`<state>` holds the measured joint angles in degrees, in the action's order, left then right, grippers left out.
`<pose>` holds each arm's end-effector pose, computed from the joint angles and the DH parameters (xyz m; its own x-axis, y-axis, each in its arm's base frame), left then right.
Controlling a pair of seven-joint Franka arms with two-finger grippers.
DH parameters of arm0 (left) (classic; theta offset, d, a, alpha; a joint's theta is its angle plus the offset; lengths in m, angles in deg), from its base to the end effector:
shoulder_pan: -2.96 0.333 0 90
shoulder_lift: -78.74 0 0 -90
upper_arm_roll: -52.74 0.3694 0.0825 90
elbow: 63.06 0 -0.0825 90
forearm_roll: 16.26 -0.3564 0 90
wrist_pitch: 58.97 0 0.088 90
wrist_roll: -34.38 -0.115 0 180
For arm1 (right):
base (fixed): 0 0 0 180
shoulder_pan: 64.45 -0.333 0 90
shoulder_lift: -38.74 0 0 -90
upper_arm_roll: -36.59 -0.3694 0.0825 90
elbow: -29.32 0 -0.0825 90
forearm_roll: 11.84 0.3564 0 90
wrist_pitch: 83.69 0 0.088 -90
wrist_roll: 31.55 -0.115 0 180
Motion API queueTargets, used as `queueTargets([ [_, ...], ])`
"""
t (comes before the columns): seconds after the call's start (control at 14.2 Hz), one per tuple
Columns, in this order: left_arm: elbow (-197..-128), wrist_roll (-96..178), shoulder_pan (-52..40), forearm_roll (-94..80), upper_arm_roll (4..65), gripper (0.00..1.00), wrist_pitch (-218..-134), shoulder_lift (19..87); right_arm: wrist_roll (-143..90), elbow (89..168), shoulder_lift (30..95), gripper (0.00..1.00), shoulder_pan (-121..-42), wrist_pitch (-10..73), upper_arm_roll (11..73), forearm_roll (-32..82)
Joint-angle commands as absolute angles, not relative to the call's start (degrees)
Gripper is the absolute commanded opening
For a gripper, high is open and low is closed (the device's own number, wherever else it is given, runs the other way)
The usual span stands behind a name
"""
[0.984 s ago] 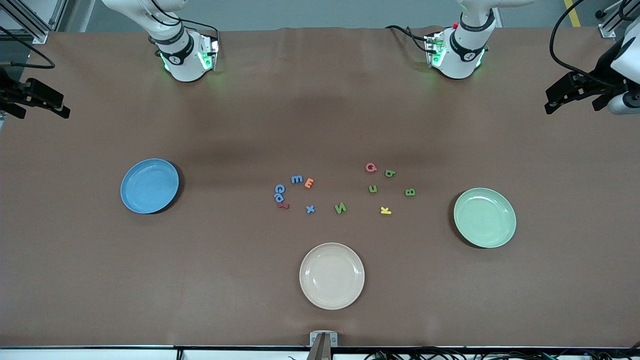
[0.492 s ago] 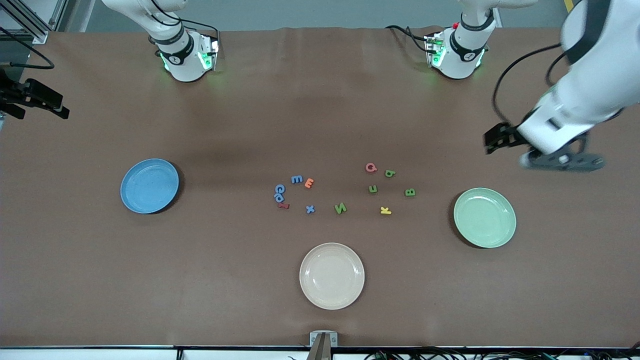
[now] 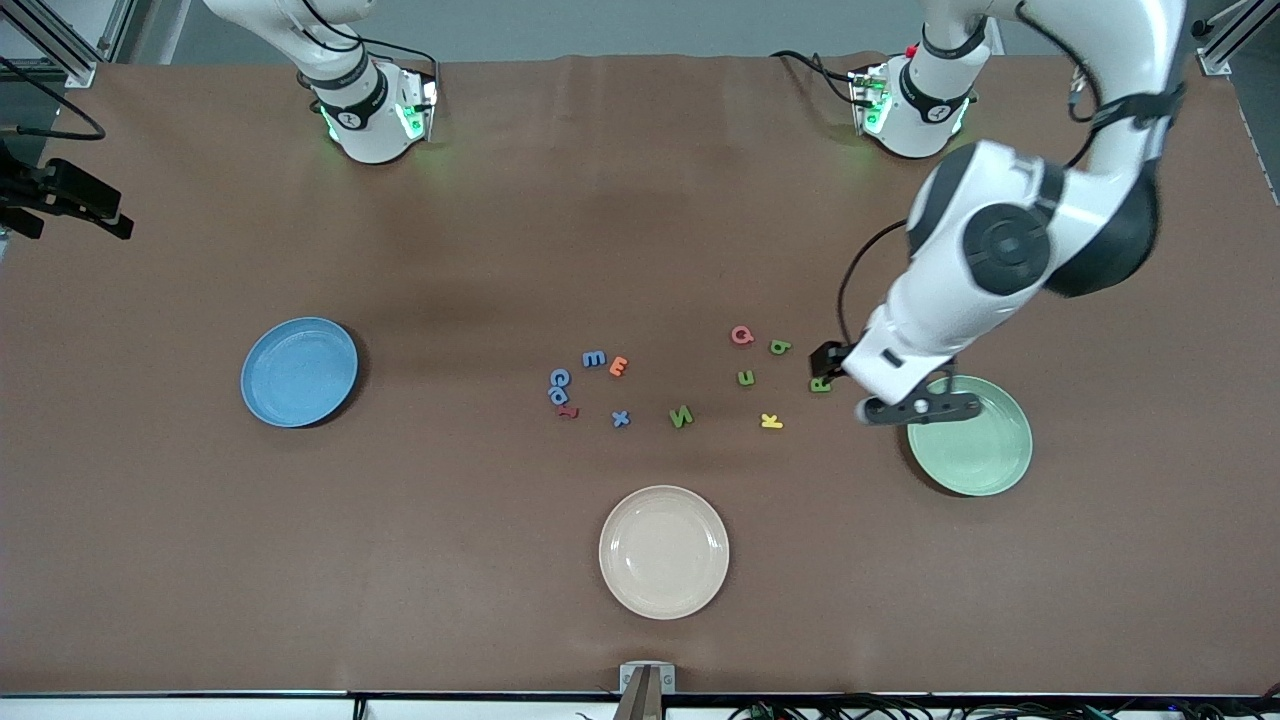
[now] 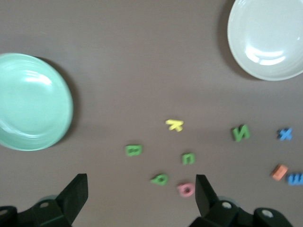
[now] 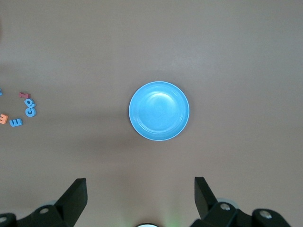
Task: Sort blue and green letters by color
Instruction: 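Grasp the green N with the left gripper while the right gripper reaches letters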
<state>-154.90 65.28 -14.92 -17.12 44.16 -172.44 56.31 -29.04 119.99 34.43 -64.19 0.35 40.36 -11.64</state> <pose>0.5994 -0.2809 0.4578 0.9962 0.0817 -0.0305 0.0827 -0.9961 0.0321 0.4870 -0.0356 0.6940 0.9989 -0.0257 -0.0402 -0.0262 -0.9996 -0.0102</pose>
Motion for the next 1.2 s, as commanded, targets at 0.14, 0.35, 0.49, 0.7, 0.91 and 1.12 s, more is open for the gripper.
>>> queueTargets([
  [0.14, -151.32, 76.65, -20.94, -17.75, 44.65, 1.00, -183.23, 45.28, -29.00, 120.20, 37.76, 1.00, -63.66, 1.64, 40.46, -12.20],
  [0.35, -145.61, 83.13, -25.25, -19.25, 45.36, 0.99, -183.95, 38.16, -28.74, 119.24, 44.86, 1.00, -64.10, 3.22, 40.46, -12.54],
  [0.49, -144.01, 86.40, -26.74, -19.33, 45.53, 0.94, -184.65, 35.51, -29.78, 119.76, 47.70, 1.00, -66.20, 3.75, 40.11, -12.63],
  [0.7, -143.75, 91.23, -28.50, -20.38, 45.62, 0.83, -189.39, 32.69, -34.08, 123.35, 48.05, 1.00, -69.71, 9.27, 40.02, -8.09],
  [0.91, -140.85, 96.50, -31.66, -20.92, 47.72, 0.65, -190.19, 29.01, -38.39, 131.16, 48.05, 1.00, -76.64, 19.45, 40.02, -4.81],
  [1.12, -138.65, 99.51, -34.66, -20.65, 50.80, 0.62, -190.45, 26.19, -42.79, 137.06, 50.32, 1.00, -84.73, 31.32, 39.93, -3.76],
])
